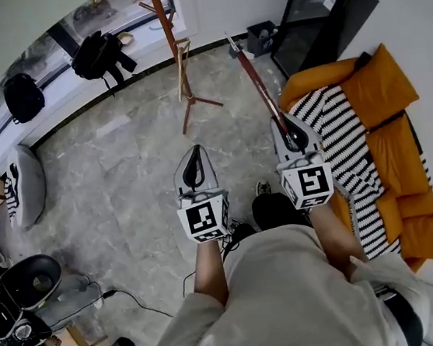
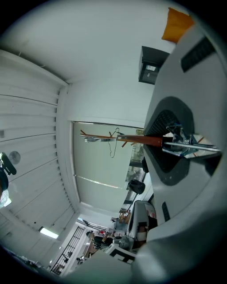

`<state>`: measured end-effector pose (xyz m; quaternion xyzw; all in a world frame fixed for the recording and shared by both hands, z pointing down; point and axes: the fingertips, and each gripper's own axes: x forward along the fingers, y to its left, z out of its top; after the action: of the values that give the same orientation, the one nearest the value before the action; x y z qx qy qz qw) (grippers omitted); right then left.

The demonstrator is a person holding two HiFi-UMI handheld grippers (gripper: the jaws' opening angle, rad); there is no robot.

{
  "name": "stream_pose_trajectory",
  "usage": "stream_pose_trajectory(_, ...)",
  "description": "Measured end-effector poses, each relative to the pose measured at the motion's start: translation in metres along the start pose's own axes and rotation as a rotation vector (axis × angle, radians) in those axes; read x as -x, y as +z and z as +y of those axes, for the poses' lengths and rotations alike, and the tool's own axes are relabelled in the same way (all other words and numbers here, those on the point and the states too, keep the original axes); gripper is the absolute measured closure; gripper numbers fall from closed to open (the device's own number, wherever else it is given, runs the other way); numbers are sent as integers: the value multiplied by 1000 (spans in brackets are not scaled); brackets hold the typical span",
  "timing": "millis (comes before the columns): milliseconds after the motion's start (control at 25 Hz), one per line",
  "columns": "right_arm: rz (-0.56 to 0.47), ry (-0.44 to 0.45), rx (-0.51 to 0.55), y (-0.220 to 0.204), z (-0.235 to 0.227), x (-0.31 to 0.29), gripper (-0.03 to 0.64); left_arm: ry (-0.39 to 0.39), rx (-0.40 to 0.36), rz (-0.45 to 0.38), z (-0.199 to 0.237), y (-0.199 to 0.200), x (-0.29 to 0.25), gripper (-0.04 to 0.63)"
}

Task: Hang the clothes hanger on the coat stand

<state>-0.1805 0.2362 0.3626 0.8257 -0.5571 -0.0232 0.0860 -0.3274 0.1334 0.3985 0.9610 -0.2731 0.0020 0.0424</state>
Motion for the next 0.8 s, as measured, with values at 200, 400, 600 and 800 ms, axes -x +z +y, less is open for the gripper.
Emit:
stream_pose_trajectory(200,-7,21,2,-6,-26,-24,561,30,-1,17,-8,-9,-23,586)
stream_pose_trajectory(400,-23,35,31,0,-51,-75,561,34,-20,36,2,-8,-65,586)
stream_pose_trajectory(600,-22,79,15,-11,-86,-130,561,60,-58,72,5,-10,-135,586)
stream_pose_trajectory(800,-8,108,6,-24,-137,-172,561,60,-67,52,-19,1,-210,586)
